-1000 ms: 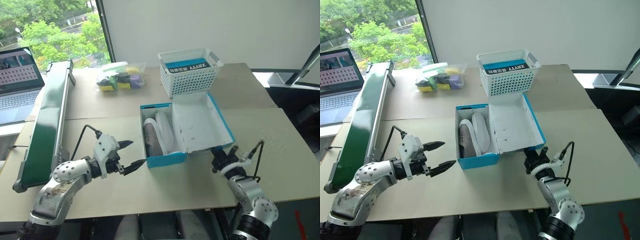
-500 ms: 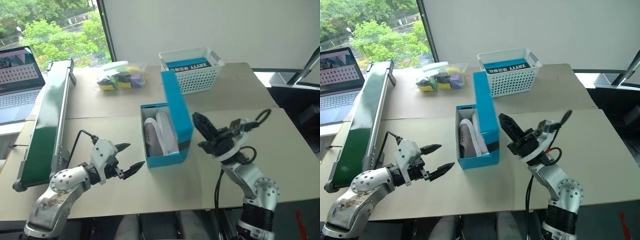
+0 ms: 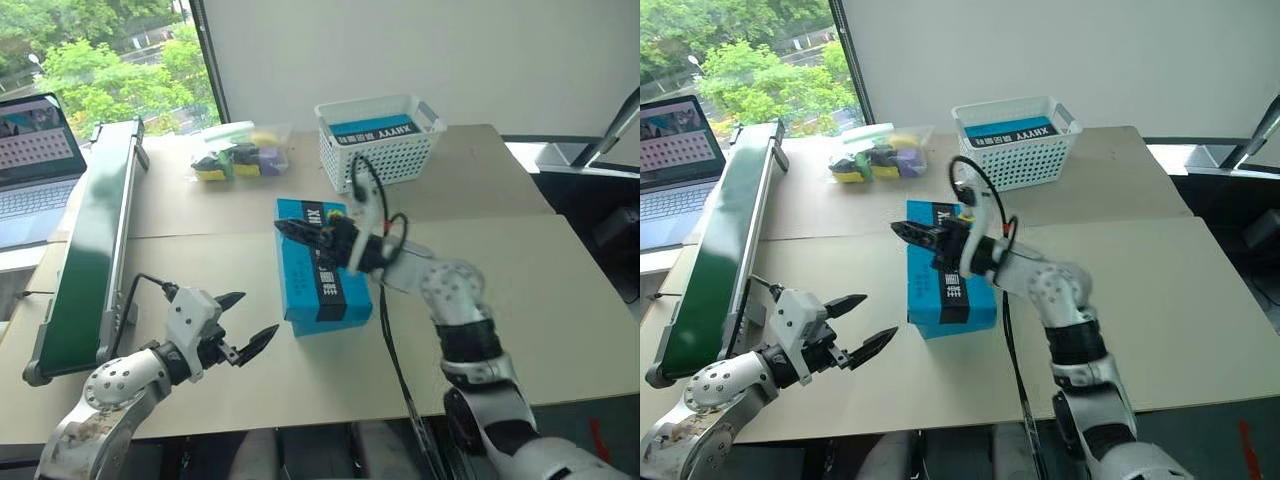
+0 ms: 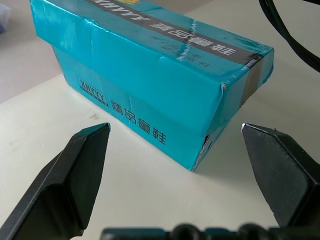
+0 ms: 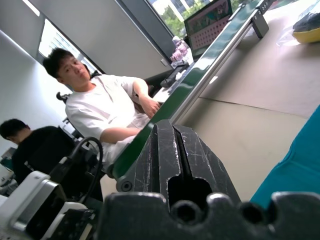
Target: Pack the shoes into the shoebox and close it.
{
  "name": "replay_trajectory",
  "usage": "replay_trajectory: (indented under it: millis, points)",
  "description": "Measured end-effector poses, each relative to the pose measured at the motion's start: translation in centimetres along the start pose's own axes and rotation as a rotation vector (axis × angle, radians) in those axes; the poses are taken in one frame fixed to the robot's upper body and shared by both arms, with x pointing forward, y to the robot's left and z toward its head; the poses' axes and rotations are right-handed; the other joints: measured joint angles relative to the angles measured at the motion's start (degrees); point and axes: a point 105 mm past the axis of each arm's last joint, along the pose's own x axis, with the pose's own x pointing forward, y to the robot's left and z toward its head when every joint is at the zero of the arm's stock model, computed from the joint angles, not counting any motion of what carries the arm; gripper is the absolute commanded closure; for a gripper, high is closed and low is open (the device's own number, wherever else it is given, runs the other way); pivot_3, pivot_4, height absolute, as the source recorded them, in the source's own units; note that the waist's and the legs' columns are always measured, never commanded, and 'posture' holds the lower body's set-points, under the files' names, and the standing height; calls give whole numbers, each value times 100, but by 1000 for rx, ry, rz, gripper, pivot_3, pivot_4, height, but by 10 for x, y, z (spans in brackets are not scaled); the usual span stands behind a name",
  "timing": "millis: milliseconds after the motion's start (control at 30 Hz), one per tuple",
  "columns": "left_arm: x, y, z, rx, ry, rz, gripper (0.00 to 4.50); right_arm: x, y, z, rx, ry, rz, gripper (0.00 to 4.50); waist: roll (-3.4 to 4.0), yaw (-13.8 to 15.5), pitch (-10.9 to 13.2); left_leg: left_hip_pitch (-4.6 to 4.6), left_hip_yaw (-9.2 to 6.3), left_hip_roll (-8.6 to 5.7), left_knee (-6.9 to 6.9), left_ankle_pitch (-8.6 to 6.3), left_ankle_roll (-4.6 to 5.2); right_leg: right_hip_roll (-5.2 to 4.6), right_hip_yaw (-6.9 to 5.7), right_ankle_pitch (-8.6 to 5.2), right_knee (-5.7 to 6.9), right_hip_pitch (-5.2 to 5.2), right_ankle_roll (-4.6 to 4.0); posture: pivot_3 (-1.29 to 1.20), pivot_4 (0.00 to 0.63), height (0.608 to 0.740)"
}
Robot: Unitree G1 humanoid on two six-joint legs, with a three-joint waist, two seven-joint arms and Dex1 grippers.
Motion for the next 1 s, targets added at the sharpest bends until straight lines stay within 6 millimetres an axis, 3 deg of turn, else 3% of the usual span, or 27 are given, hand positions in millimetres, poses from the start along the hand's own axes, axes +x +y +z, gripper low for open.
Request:
replay_trajectory:
  millis: [67, 200, 367, 633, 700, 833, 933, 1000]
  points:
    - [0, 0, 0, -1, 0, 6, 0, 10, -10, -9, -39, 53, -44, 4444, -3, -3, -2, 1, 2, 0, 1, -1, -1, -1, 1, 2, 0, 1, -2, 0, 150, 739]
    - [-1, 0, -2, -11, 10, 16, 0, 15, -58, -44, -150, 216, -254, 4444, -12, 28, -6, 2, 5, -2, 3, -1, -2, -2, 2, 3, 0, 1, -5, 0, 150, 739]
    - [-1, 1, -1, -15, 3, 29, 0, 20, -73, -47, -189, 265, -295, 4444, -16, 50, -8, 14, 7, -1, 3, -2, -2, -1, 4, 5, 5, 9, -7, 0, 150, 739]
    - [-1, 7, 5, -24, -34, 65, 0, 24, -70, -46, -176, 252, -287, 4444, -19, 50, -10, 20, 9, 0, 2, -2, -2, 0, 7, 5, 9, 9, -7, 0, 150, 739]
    - [-1, 9, 6, -27, -43, 83, 0, 22, -69, -35, -125, 194, -291, 4444, -19, 57, -9, 11, 9, 0, 2, -2, -2, -1, 7, 5, 11, 2, -8, 0, 150, 739]
    - [-4, 21, 12, -46, -88, 175, 0, 6, -56, 27, -22, -66, -234, 4444, -20, 100, -7, -1, 7, -1, 4, -2, -2, -2, 5, 6, 6, -2, -6, 0, 150, 739]
    - [-8, 34, 20, -77, -142, 271, 0, -23, -37, 80, 11, -252, -142, 4444, -21, 119, -8, 0, 6, -1, 4, -4, 0, -4, 3, 7, -1, 5, -5, 0, 150, 739]
    - [-10, 40, 21, -97, -161, 323, 0, -46, -32, 92, -17, -288, -126, 4444, -22, 112, -9, 2, 6, -1, 4, -6, 1, -4, 4, 6, -4, 7, -4, 0, 150, 739]
